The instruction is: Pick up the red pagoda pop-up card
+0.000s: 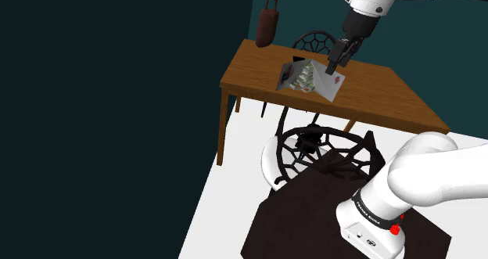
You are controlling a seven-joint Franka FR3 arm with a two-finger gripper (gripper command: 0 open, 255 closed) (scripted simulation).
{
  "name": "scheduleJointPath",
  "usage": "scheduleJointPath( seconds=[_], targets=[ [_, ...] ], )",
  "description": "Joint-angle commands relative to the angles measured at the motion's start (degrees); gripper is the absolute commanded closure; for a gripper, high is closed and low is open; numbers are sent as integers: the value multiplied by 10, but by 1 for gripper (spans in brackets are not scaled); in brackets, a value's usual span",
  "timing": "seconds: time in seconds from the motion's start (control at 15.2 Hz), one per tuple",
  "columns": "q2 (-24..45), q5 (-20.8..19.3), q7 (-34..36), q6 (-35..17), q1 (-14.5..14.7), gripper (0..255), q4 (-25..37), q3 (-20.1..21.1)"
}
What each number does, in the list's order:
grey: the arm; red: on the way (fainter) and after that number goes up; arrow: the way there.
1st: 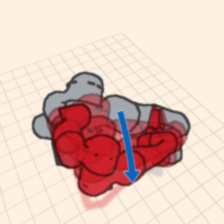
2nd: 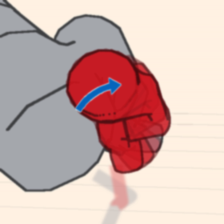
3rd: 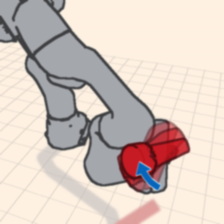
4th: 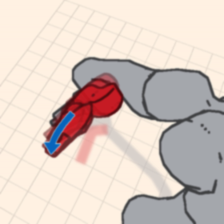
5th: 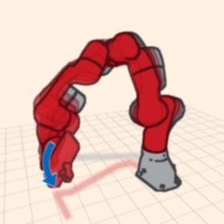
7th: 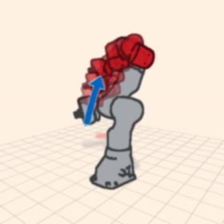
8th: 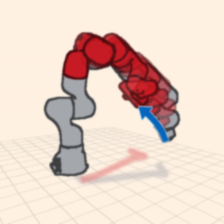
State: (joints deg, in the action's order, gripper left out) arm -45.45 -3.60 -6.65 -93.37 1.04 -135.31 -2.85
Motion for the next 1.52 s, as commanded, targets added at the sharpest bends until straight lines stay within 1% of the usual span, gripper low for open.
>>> scheduleJointPath(
  seconds=[0.0,0.4,0.79,1.12,1.45],
  targets=[
    [0,0,0,0,0,0,0,0],
    [87,-25,-68,-56,-16,0,29,-70],
    [192,-27,-138,-104,-24,0,83,-137],
    [292,-6,-203,-133,-26,0,148,-190],
    [404,40,-276,-146,-35,0,231,-235]
  ],
)
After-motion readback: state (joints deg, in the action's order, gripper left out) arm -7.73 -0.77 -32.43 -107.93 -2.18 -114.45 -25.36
